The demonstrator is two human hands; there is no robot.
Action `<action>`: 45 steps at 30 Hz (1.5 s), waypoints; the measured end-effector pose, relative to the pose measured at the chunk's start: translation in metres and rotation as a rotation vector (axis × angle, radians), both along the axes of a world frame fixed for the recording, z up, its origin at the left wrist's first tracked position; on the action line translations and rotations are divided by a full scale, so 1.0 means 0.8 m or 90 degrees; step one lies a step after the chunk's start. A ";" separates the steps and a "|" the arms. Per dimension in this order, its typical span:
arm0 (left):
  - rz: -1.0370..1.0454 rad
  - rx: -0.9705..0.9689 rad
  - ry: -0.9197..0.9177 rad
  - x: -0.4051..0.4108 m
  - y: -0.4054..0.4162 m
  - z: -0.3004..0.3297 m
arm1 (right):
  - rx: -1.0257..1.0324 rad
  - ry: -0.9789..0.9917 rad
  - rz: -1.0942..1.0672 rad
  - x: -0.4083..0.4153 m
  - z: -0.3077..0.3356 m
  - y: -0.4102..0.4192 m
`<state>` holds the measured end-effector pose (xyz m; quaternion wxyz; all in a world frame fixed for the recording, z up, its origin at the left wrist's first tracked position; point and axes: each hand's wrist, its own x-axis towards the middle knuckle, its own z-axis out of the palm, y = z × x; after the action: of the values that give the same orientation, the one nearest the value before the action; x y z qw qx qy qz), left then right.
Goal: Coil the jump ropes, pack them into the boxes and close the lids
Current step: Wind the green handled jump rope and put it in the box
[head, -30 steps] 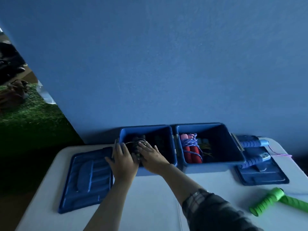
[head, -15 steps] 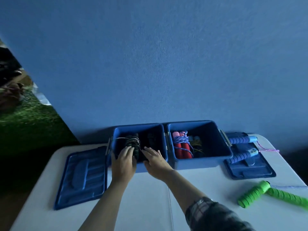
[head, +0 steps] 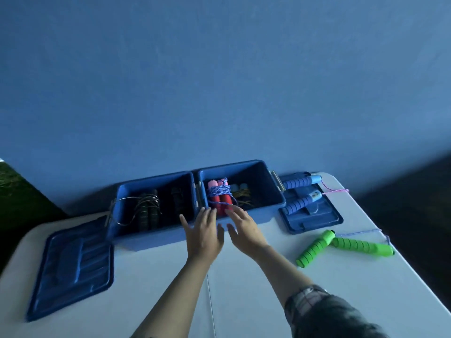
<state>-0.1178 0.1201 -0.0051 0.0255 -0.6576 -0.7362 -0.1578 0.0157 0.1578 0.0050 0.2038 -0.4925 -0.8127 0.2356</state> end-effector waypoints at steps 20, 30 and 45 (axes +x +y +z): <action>-0.049 -0.364 -0.050 0.375 0.041 -0.040 | -0.161 -0.229 -0.174 0.426 -0.069 0.019; 0.011 -0.397 -0.043 0.394 0.069 -0.055 | -0.117 -0.206 -0.158 0.470 -0.088 0.033; -0.117 -0.352 -0.081 0.451 0.088 -0.056 | -0.029 -0.127 -0.003 0.502 -0.109 0.028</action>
<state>0.2427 0.1907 -0.0503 -0.2155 -0.6922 -0.6888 0.0063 0.4175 0.1799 -0.0818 0.1112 -0.5202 -0.8220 0.2033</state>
